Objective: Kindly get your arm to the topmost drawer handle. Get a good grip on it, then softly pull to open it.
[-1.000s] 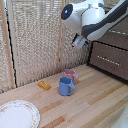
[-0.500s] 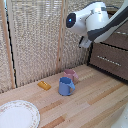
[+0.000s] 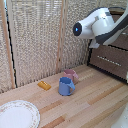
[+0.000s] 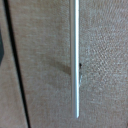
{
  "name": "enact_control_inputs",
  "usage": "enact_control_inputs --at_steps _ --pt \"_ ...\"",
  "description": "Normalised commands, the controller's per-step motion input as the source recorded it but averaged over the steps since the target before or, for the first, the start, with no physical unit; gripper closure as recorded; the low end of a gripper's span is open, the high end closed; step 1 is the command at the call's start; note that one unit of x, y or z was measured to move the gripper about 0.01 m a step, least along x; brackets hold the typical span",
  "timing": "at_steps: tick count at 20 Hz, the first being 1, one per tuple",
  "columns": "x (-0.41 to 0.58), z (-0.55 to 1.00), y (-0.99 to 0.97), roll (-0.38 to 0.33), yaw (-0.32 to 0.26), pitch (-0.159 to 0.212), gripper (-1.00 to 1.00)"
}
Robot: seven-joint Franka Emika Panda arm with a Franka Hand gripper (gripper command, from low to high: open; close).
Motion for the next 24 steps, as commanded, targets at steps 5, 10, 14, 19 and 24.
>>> enact_control_inputs --at_steps 5,10,14,19,24 --pt "-0.036 0.1 -0.91 -0.032 0.05 -0.001 -1.0" --pt "0.039 0.04 -0.56 0.117 0.171 0.045 -1.0" --pt "-0.006 0.0 -0.3 0.112 0.059 0.023 1.0" --pt "-0.235 0.0 -0.41 0.058 0.0 -0.002 1.0" --pt "-0.012 0.0 -0.12 0.052 0.0 0.0 1.0"
